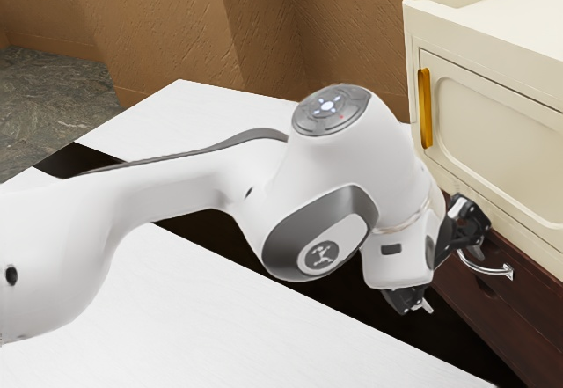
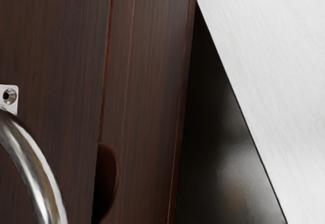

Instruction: Pull the drawer handle with one arm to open the drawer

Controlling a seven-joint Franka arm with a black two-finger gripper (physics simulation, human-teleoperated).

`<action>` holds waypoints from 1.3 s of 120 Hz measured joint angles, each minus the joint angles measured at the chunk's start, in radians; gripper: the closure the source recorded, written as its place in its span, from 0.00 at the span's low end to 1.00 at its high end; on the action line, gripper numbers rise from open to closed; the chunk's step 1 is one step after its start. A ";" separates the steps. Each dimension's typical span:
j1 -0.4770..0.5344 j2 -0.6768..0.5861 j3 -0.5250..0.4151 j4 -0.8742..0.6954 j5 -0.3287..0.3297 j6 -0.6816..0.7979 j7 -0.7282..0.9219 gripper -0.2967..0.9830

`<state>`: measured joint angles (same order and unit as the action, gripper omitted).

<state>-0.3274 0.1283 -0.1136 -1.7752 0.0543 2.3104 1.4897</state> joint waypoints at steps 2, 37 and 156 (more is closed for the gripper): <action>0.000 0.001 0.000 0.000 0.000 0.000 0.000 0.19; 0.002 -0.064 0.002 -0.049 -0.002 -0.002 -0.006 0.41; 0.000 -0.473 0.002 -0.477 -0.007 0.031 -0.102 0.65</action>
<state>-0.3273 -0.3447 -0.1115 -2.2519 0.0470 2.3417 1.3872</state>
